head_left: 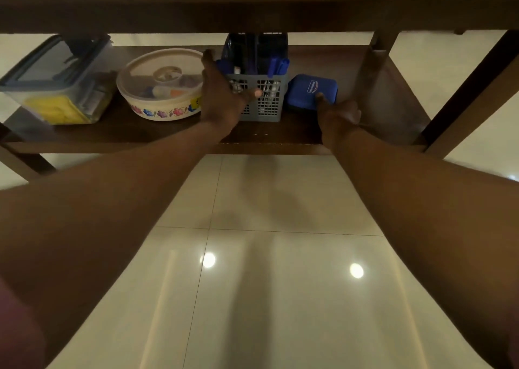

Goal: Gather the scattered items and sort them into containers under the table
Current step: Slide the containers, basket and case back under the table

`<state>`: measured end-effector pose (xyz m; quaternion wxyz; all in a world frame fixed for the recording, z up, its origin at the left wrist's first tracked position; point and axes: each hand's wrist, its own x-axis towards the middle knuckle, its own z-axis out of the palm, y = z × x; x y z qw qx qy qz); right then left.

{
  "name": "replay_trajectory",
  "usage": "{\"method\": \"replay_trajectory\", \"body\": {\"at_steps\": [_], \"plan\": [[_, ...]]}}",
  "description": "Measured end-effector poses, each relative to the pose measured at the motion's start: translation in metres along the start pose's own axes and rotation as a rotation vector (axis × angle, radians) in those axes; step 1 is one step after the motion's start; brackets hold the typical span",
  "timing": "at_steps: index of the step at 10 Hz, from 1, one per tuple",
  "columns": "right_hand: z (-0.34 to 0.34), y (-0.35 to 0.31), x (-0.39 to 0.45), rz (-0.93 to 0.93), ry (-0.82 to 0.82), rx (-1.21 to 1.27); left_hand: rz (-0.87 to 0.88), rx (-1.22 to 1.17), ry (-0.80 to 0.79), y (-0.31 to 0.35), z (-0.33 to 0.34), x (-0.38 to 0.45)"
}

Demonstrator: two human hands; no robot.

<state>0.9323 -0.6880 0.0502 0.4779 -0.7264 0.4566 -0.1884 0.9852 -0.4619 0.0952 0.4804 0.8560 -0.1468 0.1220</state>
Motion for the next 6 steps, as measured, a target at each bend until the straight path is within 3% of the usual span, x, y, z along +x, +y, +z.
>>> {"method": "replay_trajectory", "body": {"at_steps": [2,4,6], "plan": [[-0.006,0.002,0.01,0.018,-0.033,0.049,0.046,0.303,0.176,-0.003,-0.019,-0.044],[-0.007,0.0,-0.01,0.022,0.087,0.137,0.171,0.425,0.223,0.006,-0.028,-0.063],[-0.018,-0.008,-0.072,-0.336,0.198,0.08,0.174,0.533,0.276,0.003,-0.035,-0.072]]}}
